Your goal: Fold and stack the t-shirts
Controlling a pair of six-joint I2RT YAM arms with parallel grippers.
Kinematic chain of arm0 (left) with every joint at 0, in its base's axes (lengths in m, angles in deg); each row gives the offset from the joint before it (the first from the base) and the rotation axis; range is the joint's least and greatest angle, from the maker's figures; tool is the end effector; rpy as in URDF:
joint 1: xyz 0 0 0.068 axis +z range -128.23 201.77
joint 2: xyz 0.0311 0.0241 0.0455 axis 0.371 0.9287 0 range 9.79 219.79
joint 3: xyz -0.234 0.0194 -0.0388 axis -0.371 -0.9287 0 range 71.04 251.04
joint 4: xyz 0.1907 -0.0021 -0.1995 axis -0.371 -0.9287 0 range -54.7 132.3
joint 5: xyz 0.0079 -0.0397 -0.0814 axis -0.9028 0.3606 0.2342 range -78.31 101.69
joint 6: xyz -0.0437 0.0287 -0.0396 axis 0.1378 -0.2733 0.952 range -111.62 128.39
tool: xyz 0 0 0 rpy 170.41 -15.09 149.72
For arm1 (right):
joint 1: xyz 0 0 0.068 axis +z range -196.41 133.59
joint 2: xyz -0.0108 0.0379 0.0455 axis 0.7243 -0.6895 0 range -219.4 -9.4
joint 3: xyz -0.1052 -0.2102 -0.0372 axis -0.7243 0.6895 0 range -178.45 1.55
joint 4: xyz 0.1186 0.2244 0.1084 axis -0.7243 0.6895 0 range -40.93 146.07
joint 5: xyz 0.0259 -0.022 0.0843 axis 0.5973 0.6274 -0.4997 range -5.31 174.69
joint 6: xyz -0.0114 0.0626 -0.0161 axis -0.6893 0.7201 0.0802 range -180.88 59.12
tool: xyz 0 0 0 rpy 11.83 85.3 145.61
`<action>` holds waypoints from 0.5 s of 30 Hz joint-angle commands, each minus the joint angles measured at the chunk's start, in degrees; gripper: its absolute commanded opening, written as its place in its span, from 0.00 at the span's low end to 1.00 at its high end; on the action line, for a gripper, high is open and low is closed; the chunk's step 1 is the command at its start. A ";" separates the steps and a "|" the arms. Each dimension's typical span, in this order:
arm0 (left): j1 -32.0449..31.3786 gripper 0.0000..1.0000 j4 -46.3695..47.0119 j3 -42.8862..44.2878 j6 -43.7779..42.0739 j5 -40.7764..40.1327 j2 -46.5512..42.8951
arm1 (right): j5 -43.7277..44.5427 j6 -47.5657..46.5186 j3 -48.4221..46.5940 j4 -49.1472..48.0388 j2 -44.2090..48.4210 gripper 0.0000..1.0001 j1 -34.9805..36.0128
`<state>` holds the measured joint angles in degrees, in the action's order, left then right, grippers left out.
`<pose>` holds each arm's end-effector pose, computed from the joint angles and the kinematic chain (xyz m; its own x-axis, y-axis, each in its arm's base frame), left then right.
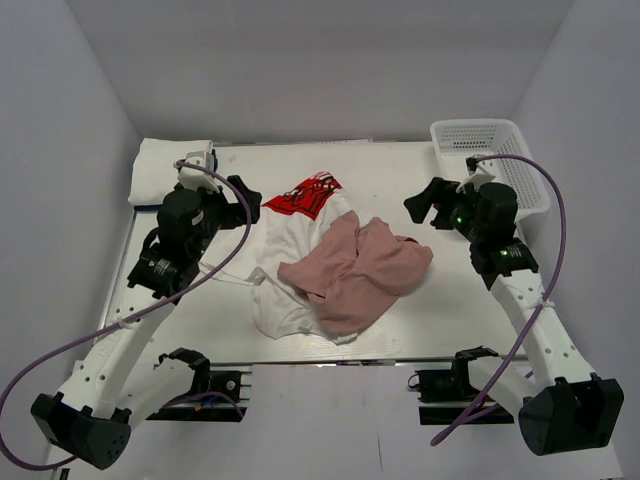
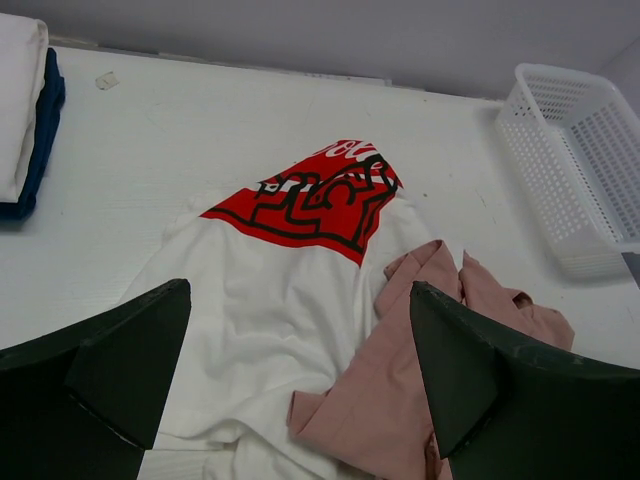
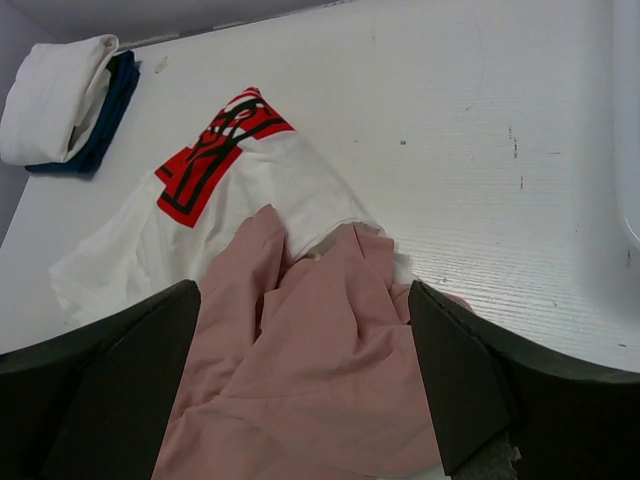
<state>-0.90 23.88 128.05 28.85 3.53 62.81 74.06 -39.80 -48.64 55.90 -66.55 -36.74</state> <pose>0.2423 -0.0933 0.3423 -0.3043 -0.2480 -0.9197 0.1582 0.9390 -0.3055 0.2777 0.0571 0.3031 -0.3421 0.3003 -0.8904 -0.2342 0.8904 0.3903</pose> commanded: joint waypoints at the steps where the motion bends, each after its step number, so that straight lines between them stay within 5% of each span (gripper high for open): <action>1: 0.18 1.00 0.05 -0.59 0.27 0.25 -1.33 | -1.30 -3.14 0.09 0.37 -0.16 0.90 0.08; 8: 0.18 1.00 -1.53 -0.41 0.27 3.06 4.11 | -4.93 -6.75 -3.68 11.51 -11.13 0.90 2.36; 15: 0.18 1.00 -0.48 -1.55 0.80 7.63 10.09 | 0.26 -5.35 -0.78 9.18 -18.60 0.90 9.22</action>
<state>-0.88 23.40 126.96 29.25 7.86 72.01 72.13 -44.85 -49.47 65.73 -84.71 -29.87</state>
